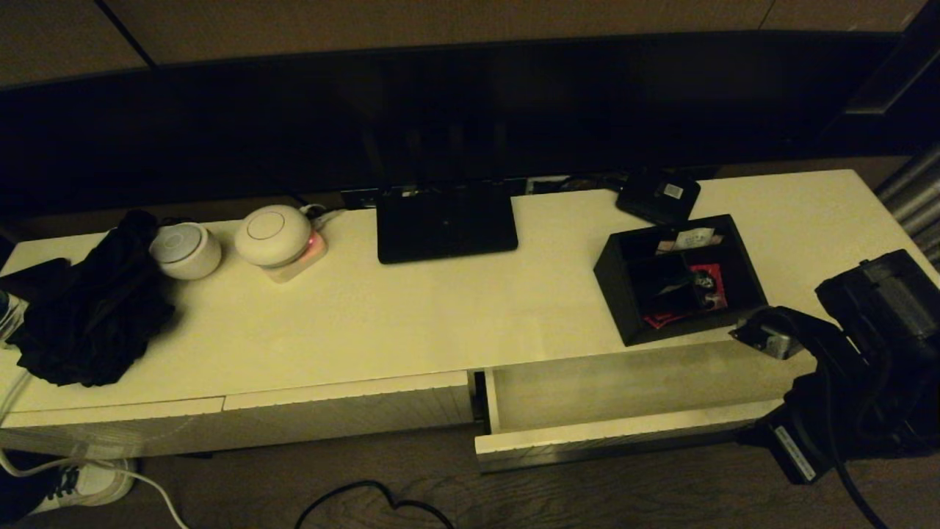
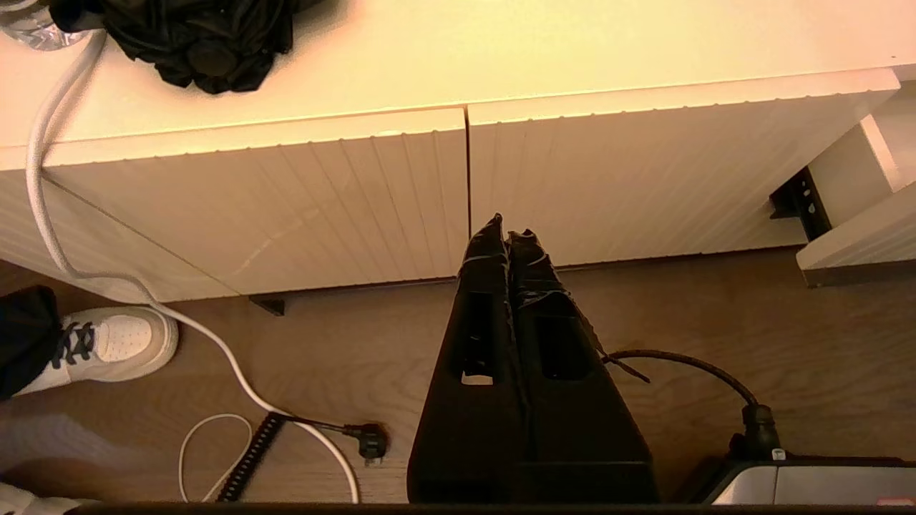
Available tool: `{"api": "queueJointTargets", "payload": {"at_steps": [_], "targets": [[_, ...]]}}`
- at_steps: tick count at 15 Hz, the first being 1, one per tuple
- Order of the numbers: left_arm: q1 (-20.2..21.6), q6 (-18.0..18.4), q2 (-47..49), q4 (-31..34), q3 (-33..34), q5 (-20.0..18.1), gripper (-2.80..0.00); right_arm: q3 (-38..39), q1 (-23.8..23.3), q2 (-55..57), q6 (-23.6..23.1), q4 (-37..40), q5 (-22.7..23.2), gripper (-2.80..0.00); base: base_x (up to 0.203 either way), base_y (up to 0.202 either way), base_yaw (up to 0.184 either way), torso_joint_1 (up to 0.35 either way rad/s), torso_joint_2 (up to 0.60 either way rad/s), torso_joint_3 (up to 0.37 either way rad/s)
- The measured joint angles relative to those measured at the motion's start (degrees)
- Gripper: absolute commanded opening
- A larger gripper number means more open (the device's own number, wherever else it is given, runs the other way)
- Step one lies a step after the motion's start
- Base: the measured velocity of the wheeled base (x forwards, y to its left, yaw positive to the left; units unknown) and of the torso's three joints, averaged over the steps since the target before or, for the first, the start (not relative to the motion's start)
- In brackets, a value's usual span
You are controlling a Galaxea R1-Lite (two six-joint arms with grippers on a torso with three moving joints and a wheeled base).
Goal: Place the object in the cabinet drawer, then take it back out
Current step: Open the drawer
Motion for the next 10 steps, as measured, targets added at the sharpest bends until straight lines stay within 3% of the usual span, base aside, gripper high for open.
{"api": "queueJointTargets", "payload": {"at_steps": [5,10], "targets": [[0.0,0.0,0.0,0.0,0.0,-0.03,-2.8,-5.38,1.15,6.65,10.26,-0.02,-2.97,-2.8,0.0,0.0,0.0,0.0,0.0,0.0],[0.0,0.0,0.0,0.0,0.0,-0.03,-2.8,-9.96,1.22,11.51,13.4,-0.3,-3.92,-2.8,0.0,0.0,0.0,0.0,0.0,0.0]]}}
